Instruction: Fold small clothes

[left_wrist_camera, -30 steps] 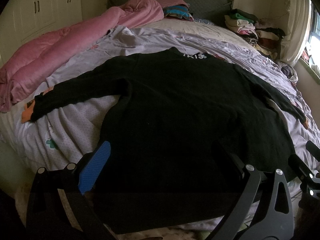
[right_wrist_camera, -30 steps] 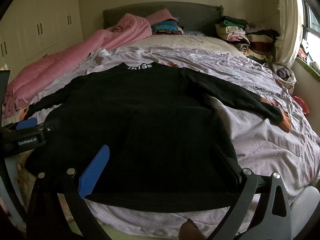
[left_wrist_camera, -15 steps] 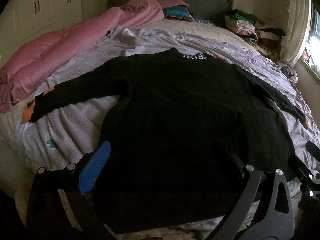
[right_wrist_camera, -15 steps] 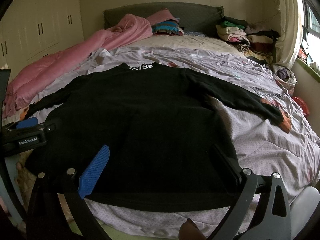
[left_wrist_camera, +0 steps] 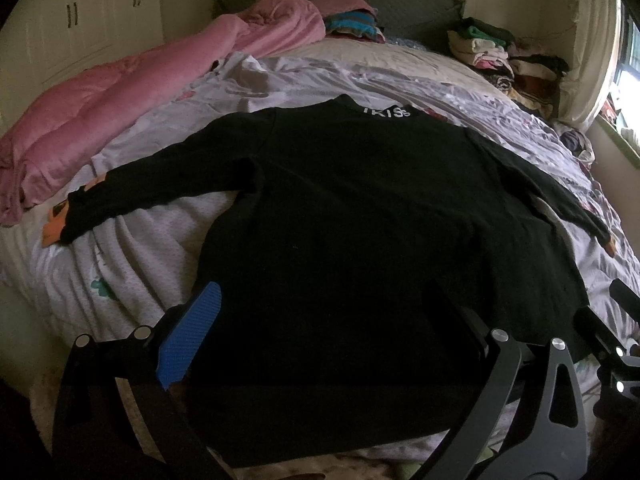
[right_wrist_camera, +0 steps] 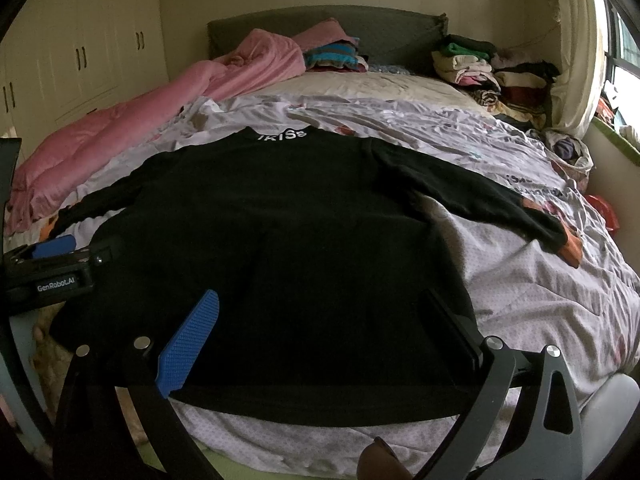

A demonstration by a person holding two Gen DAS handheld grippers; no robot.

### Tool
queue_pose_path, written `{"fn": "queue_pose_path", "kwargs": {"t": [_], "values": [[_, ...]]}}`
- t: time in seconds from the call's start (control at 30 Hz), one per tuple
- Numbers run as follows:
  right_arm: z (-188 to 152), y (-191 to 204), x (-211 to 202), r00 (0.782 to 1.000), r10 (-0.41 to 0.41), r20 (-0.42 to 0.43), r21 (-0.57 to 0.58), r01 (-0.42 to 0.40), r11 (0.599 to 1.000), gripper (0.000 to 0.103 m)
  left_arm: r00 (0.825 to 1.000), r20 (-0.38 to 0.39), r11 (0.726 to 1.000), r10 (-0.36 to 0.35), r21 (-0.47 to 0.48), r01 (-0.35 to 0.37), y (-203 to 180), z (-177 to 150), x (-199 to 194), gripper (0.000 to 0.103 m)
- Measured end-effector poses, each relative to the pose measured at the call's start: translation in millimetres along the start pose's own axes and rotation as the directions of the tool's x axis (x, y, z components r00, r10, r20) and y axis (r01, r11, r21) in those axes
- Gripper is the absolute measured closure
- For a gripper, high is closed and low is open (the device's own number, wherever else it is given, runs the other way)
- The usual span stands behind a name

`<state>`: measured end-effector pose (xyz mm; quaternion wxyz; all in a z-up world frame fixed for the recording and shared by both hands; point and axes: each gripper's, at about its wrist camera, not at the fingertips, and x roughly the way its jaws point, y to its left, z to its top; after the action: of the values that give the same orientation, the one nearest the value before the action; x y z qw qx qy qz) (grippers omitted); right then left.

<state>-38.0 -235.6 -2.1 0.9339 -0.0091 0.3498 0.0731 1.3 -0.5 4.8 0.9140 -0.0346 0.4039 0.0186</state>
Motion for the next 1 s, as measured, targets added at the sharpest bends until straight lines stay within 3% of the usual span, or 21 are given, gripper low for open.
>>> {"fn": "queue_pose_path", "kwargs": {"t": [0.37,1.0], "values": [[14.6,6.1,7.6,1.000,0.004,0.003,-0.012,-0.004,1.000,0.004,1.000,0.005,1.000,0.005,0.004,-0.005,-4.5,1.1,2.9,0.008],[65.9,0.6,34.8,0.999,0.012,0.035,-0.001,-0.012,1.000,0.004,1.000,-0.017,1.000,0.019,0.007,-0.019,-24.1,57.7,28.0,0.008]]}}
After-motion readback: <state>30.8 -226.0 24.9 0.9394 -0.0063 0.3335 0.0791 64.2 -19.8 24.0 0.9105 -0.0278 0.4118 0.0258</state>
